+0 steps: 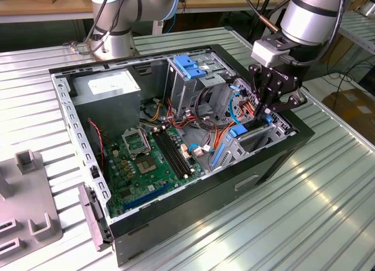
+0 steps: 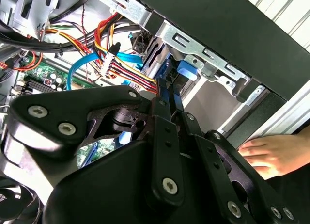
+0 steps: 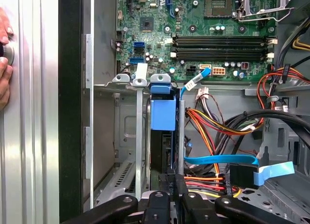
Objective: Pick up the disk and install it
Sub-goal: 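Insert the first disk wire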
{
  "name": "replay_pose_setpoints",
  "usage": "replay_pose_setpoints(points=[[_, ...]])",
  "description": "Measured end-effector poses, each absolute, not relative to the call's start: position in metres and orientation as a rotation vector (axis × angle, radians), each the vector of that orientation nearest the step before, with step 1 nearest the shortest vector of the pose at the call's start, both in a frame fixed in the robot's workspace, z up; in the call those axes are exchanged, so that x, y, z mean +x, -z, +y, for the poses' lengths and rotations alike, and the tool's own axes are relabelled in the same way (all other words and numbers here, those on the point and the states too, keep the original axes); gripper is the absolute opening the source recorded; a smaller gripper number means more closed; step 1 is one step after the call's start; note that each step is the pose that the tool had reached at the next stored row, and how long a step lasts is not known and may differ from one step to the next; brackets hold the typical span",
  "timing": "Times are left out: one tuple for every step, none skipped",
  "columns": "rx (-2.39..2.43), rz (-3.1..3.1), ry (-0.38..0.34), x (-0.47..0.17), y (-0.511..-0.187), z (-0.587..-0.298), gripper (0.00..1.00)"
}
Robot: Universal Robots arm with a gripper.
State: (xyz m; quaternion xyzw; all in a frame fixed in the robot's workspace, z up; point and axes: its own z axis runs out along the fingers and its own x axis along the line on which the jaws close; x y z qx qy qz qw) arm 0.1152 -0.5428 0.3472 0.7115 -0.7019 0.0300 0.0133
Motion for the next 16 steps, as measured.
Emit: replay_pose_setpoints(points=[[2.217,-2.187,-0.093,0.1152,-0.3469,-0.5429,0.16],[2.216,-2.187,-0.094,0.1152,-0.3467,-0.5431,0.16],[2.216,-2.187,-0.094,0.1152,-0.3465,-0.5431,0.16],[2.216,-2.186,-0.094,0.1152,-0.3464,-0.5431,0.16],[2.216,-2.187,-0.094,0.1152,-0.3460,-0.5432,0.16],[2.216,-2.187,-0.094,0.1152,-0.3456,-0.5433,0.16],[2.216,-2.187,-0.093,0.1152,-0.3451,-0.5433,0.16],[2.216,-2.187,-0.093,0.1152,-0.3445,-0.5433,0.16],[2.216,-2.187,-0.093,0.1152,-0.3436,-0.5434,0.16],[2.216,-2.187,-0.093,0.1152,-0.3428,-0.5435,0.16],[2.216,-2.187,-0.093,0.1152,-0.3421,-0.5435,0.16],[2.217,-2.187,-0.093,0.1152,-0.3418,-0.5435,0.16],[2.217,-2.187,-0.092,0.1152,-0.3414,-0.5435,0.16],[2.217,-2.187,-0.093,0.1152,-0.3413,-0.5435,0.16],[2.217,-2.187,-0.093,0.1152,-0.3413,-0.5435,0.16],[2.217,-2.187,-0.092,0.1152,-0.3412,-0.5435,0.16]])
